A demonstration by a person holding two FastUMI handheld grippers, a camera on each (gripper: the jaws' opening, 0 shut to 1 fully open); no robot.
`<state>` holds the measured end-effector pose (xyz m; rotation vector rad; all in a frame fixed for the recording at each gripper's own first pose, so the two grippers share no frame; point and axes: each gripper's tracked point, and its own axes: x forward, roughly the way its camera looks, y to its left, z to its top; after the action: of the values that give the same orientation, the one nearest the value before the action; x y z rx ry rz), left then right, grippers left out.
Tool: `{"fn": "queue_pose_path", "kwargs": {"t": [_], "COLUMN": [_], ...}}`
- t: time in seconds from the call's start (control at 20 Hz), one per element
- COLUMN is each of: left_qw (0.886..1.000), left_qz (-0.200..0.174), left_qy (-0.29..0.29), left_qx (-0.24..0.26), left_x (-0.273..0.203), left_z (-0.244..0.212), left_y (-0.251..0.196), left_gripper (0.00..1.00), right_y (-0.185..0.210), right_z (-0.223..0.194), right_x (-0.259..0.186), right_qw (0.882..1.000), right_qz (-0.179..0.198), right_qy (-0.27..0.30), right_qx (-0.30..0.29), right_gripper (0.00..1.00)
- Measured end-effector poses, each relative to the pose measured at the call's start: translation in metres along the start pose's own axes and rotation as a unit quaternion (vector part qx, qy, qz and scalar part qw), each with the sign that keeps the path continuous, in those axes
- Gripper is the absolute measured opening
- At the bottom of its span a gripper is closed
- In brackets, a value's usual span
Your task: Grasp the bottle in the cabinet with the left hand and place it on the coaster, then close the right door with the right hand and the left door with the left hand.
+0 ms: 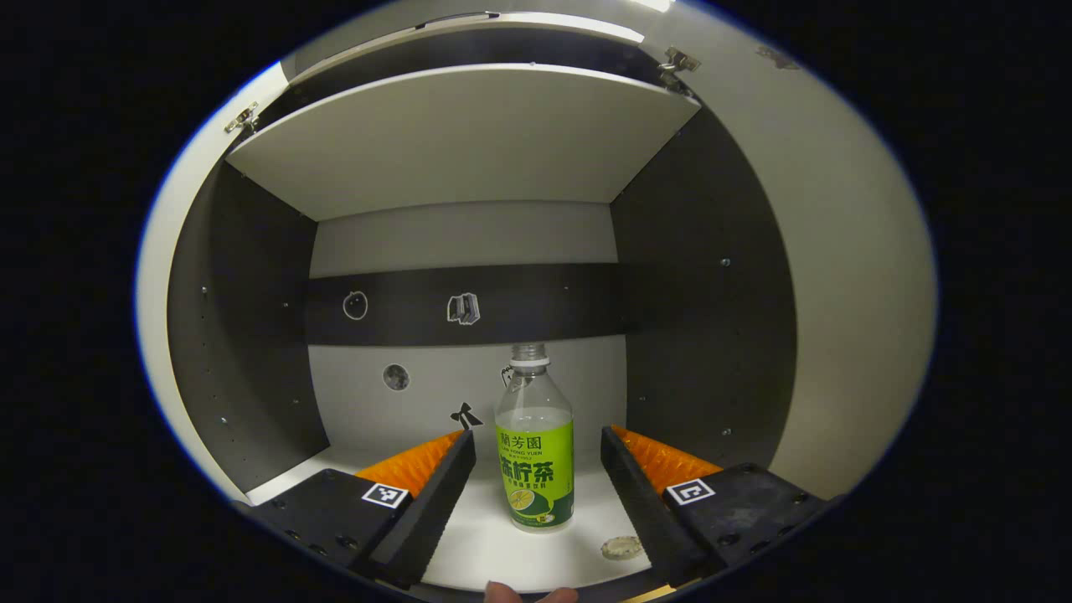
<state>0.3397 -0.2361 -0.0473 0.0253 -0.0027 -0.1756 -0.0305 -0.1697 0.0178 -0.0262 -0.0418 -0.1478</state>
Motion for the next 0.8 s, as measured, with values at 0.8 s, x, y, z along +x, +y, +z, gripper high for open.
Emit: {"fn": "queue_pose_path", "kwargs": {"t": [0.8], "left_qw": [0.999], "left_qz": [-0.035], "left_qy": [0.025], "left_qx": [-0.022], "left_x": [0.056], "left_z": [-0.026], "left_y": [-0.016], "left_gripper": [0.77], "right_y": [-0.031], "right_z": [-0.003], "right_x": [-0.006], "right_qw": [0.999], "right_qz": [-0.042], "right_qy": [0.0], "right_qx": [-0.012], "right_gripper": [0.97]}}
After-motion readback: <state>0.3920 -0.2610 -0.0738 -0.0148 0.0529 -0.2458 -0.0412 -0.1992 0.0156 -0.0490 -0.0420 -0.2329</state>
